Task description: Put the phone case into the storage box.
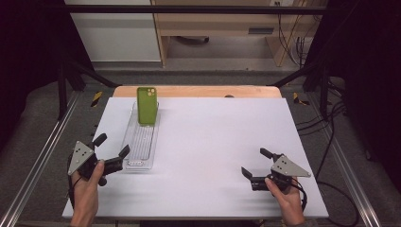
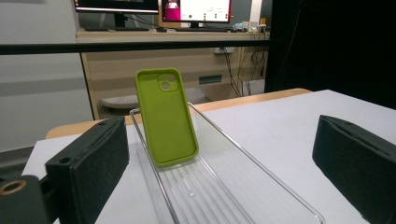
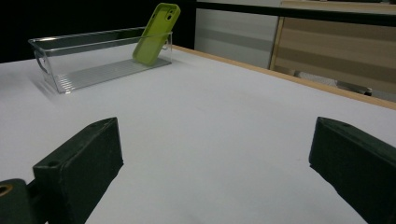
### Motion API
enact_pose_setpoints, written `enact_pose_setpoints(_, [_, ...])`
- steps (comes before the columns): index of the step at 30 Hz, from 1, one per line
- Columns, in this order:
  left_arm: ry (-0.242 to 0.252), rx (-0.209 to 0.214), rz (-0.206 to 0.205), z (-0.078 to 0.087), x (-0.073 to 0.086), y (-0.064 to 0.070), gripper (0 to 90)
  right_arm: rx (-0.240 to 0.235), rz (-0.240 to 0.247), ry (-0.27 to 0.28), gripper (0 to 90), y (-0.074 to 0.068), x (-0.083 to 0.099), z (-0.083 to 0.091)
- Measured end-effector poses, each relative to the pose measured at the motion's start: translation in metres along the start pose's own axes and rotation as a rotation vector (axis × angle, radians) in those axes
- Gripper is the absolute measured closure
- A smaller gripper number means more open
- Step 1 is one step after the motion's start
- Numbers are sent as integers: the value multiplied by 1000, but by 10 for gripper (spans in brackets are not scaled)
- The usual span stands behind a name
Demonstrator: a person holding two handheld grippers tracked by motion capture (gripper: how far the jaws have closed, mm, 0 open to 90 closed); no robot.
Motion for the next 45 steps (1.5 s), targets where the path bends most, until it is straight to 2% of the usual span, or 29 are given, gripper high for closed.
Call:
enact_pose_setpoints(5, [5,-5,2,3,6,0,33,0,-1,2,22,1,0,0])
enact_pose_setpoints(16, [16,14,-5,5,12,3,33,0,0,5,22,0,0,0])
enact_pose_setpoints(23, [5,32,-13,5,20,9,33,2,2,6,22,1,0,0])
enact_pose_setpoints(30, [4,41,-17,7,25,10,33,20,-9,38,21,3,-2,2])
enact_pose_setpoints(41, [-18,61,-32,1,31,20,33,42,-5,43,21,4,-2,2])
enact_pose_setpoints(45, [-7,51,-17,0,32,20,33,62,-14,45,20,6,-1,2])
Point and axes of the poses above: each handheld gripper's, and its own axes: z roughly backward along the jaws, x roughly out of its underside, y roughly to its right, the point moved 3 cm from there along -z, roughly forward along the jaws, and after that the axes turned 11 degrees about x, right-handed, at the moved point
